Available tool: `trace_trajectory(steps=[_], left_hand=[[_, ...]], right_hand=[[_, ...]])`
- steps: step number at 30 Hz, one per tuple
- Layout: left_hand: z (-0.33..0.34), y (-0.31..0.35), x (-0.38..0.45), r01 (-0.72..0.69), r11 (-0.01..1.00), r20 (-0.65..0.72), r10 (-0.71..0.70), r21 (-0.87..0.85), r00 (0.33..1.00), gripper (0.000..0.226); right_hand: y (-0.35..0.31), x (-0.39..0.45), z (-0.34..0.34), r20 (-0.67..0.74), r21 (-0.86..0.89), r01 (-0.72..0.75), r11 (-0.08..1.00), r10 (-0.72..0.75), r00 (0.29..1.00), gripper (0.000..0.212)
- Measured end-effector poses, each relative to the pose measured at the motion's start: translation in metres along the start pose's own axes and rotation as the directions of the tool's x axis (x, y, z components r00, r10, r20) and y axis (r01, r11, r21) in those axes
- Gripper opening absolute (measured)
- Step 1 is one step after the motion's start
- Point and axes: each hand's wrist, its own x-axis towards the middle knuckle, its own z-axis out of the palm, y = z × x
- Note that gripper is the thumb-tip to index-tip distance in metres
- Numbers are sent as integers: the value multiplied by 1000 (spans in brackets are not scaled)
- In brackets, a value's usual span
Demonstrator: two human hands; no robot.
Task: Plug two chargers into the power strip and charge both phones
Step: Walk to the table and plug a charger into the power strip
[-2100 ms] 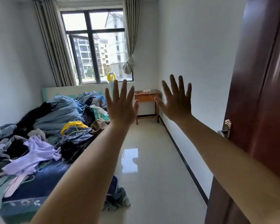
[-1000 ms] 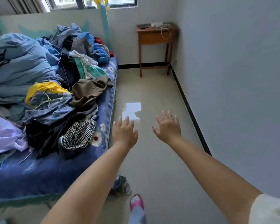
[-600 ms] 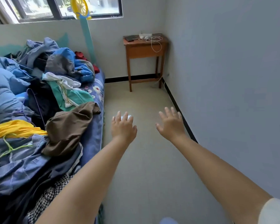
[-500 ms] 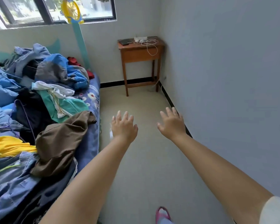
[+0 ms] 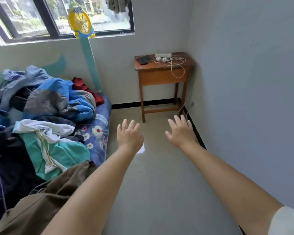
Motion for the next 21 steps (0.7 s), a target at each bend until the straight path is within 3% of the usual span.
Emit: trace_trajectory(steps=[5, 11, 21], left_hand=[[18, -28, 123, 12, 1000, -18, -12, -2, 1000, 44], [29, -61, 300, -31, 999, -10, 31, 19, 999, 41], [51, -41, 560, -189, 980, -36, 191, 61, 981, 47]], right_hand=[[-4, 130, 20, -25, -24, 66, 998, -66, 997, 52], [3, 295, 21, -70, -62, 43, 997, -48, 996, 52], [58, 520, 39, -69, -126, 0, 992, -9, 998, 51]])
